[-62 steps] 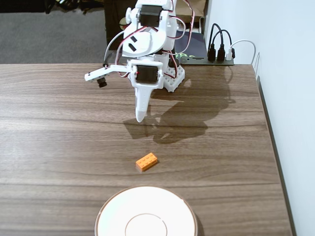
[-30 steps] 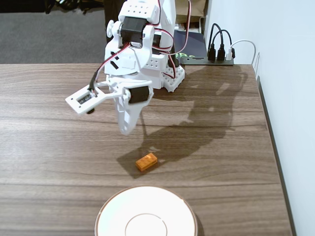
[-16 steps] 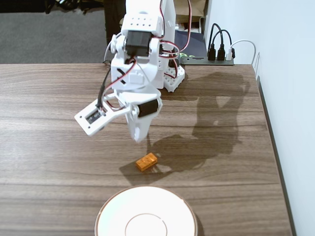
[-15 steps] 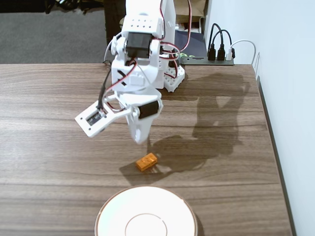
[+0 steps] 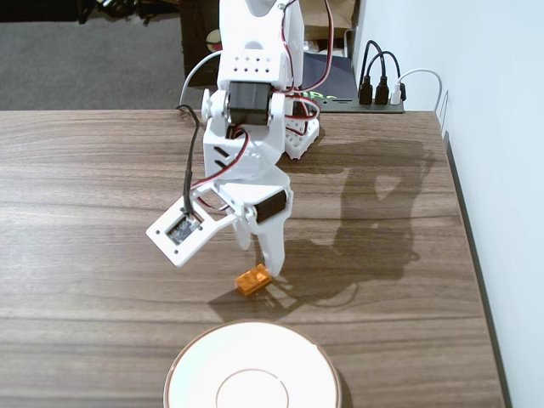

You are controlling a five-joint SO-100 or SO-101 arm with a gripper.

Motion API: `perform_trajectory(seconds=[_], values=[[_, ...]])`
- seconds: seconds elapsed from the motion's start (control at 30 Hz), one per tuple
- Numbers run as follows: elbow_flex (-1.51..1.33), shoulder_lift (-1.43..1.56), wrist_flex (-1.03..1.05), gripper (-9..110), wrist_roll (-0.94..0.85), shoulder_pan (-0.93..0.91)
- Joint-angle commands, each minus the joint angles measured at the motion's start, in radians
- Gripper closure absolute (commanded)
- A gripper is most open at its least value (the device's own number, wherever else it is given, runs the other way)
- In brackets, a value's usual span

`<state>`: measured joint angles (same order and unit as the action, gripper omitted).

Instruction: Grasp a lego block and put it on the plate.

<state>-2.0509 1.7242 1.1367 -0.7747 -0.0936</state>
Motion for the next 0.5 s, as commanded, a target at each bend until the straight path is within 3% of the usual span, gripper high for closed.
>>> perform_trajectory(seconds=[0.0, 0.47], values=[[0.054, -0.021, -0.005, 79, -0.029, -0.008], [0.112, -0.107, -0.017, 81, -0.089, -0.028]])
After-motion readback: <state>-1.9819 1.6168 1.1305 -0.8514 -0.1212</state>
